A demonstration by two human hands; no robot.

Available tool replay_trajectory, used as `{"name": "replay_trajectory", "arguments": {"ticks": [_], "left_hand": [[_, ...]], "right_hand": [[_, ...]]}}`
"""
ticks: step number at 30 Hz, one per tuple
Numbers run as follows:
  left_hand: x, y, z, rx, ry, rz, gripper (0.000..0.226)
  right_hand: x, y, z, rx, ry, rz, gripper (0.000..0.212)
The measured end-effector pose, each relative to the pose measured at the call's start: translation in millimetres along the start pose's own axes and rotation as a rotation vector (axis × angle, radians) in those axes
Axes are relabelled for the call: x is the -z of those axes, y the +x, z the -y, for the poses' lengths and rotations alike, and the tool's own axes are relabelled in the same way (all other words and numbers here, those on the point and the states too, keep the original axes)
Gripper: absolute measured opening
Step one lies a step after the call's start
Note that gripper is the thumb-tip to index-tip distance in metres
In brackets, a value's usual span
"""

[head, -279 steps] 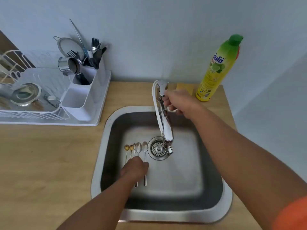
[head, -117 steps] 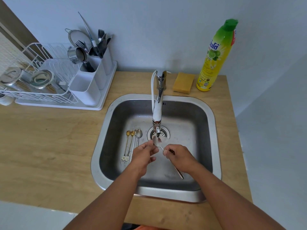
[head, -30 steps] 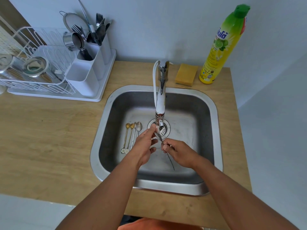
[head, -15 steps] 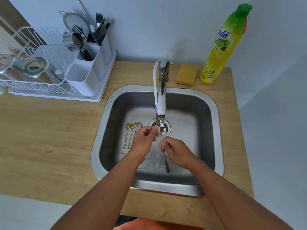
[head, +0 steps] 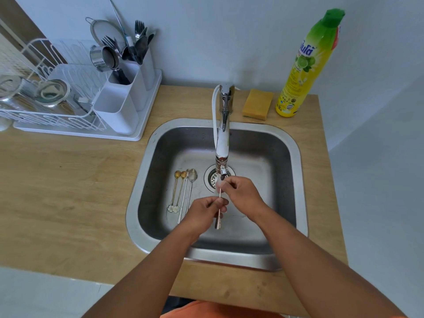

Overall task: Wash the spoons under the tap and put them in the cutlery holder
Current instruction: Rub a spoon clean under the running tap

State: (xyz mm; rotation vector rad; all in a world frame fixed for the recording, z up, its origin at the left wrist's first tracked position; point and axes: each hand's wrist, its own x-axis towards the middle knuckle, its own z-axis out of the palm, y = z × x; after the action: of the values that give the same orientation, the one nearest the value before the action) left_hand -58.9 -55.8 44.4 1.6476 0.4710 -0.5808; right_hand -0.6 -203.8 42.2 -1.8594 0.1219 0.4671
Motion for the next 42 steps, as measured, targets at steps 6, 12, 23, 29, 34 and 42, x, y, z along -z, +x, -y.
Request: {"name": "replay_trajectory", "arguments": {"ticks": [6,12,23,29,34,42], "left_hand": [[22.4,-6.2,6.0,0.133,0.037,0.150,0.029],[19.2,7.5,-4.6,0.256,-0.303,0.131,0.039],[22.1,5.3,-10.4,0.303,-0.234,0.064,0.025],[28.3,0.1,-10.8,0.238,-0.081,0.149,0.017],[30.0,3.3,-2.4,0.240,-0.114,0.296,0.023],[35.3,27.5,8.9,0.134,0.350,0.163,0.016]], "right_hand": [[0.6,0.4,-0.7,-0.068,0.121,-0.062,0.025],[-14.5,-10.5,-10.3,-0.117,0.250,0.015,0.018],[-11.4,-12.1,-4.8,-0.174,0.277,-0.001,0.020],[-5.2,-6.8,-2.3,-0.243,0.348,-0.061,0.021],[-2.0,-6.4,-5.8,-0.327,0.488,0.066,0.016],[14.8,6.8,-22.6,-0.361,0.203,-0.250,0.015]]}}
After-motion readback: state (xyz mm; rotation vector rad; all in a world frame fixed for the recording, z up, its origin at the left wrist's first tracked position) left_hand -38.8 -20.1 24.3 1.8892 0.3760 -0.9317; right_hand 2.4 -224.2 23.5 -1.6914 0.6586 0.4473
